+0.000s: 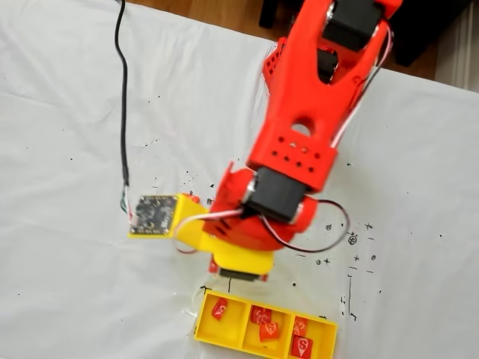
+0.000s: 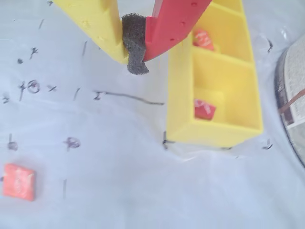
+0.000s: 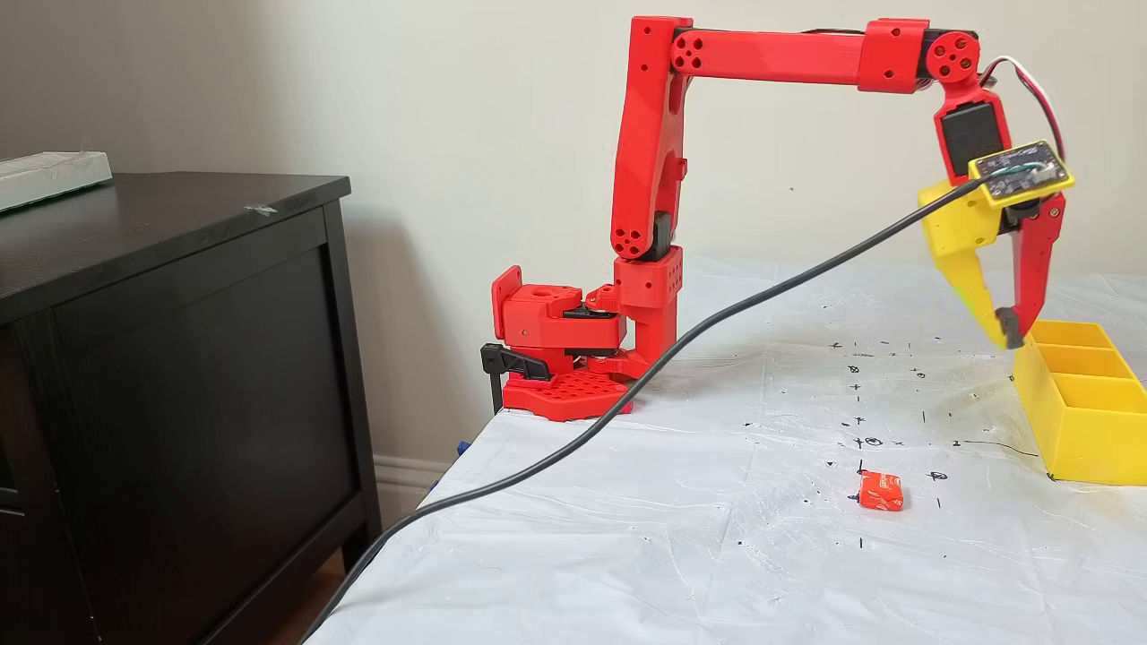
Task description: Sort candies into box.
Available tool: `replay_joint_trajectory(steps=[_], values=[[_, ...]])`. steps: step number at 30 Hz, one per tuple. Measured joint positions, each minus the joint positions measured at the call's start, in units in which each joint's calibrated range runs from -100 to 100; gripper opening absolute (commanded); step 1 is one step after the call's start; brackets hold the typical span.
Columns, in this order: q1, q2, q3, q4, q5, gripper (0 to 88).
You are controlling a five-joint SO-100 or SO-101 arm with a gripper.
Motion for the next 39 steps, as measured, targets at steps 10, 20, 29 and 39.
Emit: replay_joint_trajectory(steps=[10, 20, 29, 39], values=[[9.59, -3.48, 9.02, 0.55, 7.42, 0.2], [13.82, -3.48, 9.02, 2.59, 11.38, 0.4], [16.25, -3.48, 9.02, 2.59, 13.92, 4.1], [18.85, -2.89, 12.87, 1.02, 17.58, 16.0]])
